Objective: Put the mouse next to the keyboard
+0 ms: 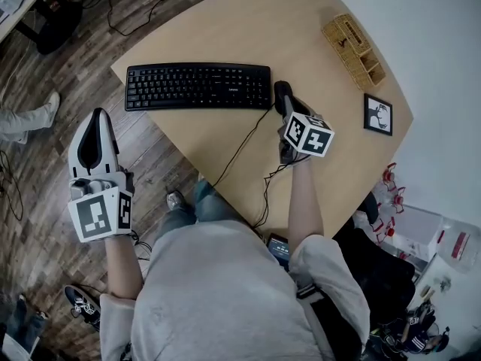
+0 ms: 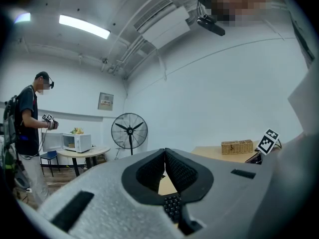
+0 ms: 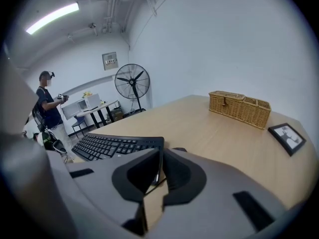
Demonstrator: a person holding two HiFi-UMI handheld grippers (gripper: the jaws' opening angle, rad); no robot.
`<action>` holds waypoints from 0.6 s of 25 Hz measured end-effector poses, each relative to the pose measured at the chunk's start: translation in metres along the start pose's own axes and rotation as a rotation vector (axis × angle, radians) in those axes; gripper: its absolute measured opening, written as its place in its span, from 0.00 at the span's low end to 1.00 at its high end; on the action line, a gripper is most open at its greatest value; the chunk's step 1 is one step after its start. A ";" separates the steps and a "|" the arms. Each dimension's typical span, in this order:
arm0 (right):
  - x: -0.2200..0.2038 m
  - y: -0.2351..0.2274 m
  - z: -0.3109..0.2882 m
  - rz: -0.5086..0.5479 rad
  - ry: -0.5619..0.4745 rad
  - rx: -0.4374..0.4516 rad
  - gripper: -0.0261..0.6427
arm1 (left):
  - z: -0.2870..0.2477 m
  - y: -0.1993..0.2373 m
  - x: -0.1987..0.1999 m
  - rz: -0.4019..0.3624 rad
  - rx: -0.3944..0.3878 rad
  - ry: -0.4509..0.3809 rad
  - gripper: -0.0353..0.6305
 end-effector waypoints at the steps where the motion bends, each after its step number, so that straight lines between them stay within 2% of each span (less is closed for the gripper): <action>1: 0.002 0.006 0.004 0.017 -0.013 0.012 0.07 | 0.001 0.001 0.001 0.001 -0.005 -0.005 0.07; 7: 0.016 0.050 0.035 0.143 -0.102 0.051 0.06 | 0.011 0.005 0.007 0.010 -0.037 -0.030 0.07; 15: 0.024 0.098 0.086 0.147 -0.248 0.072 0.06 | 0.031 0.012 0.014 0.021 -0.087 -0.062 0.07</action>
Point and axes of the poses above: the fingertips, and each gripper's own axes: z backward along the fingers, y to its left, x out of its top, the point moved 2 cm from there along z, backward along the fingers, and after that the axes turned 13 degrees about x, right-handed, at the moved point
